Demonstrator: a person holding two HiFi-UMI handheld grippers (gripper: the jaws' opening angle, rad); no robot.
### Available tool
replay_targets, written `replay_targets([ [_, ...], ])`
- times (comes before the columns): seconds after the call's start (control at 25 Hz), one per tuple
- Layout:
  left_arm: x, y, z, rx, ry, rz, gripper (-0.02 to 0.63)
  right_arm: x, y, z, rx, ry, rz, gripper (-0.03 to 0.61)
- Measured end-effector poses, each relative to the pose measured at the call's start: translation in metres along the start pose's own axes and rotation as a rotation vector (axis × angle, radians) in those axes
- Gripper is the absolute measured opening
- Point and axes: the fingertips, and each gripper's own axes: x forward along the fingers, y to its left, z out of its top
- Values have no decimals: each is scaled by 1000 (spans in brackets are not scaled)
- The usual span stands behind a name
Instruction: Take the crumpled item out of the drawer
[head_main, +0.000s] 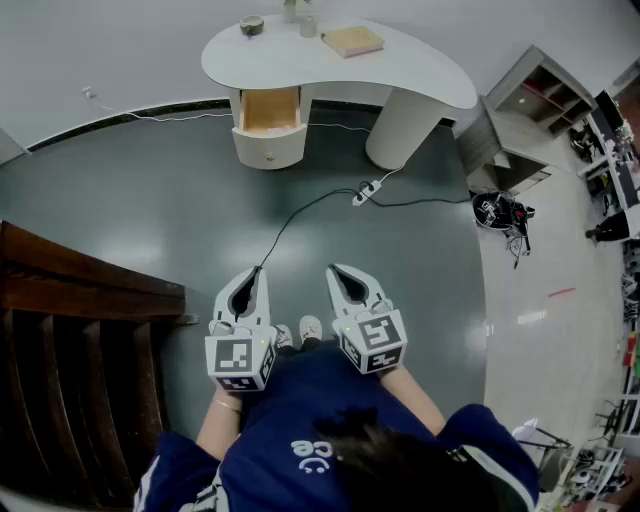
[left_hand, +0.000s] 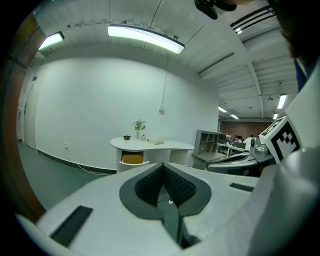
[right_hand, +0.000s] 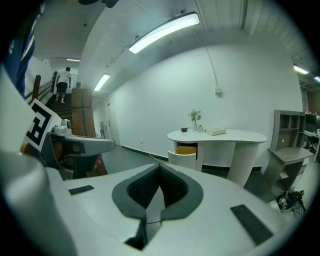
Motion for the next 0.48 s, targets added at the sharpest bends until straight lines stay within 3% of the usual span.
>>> replay_targets([
  [0.48,1,30,-5,9,4,-34,5,16,14,1,33,-49,-51,8],
])
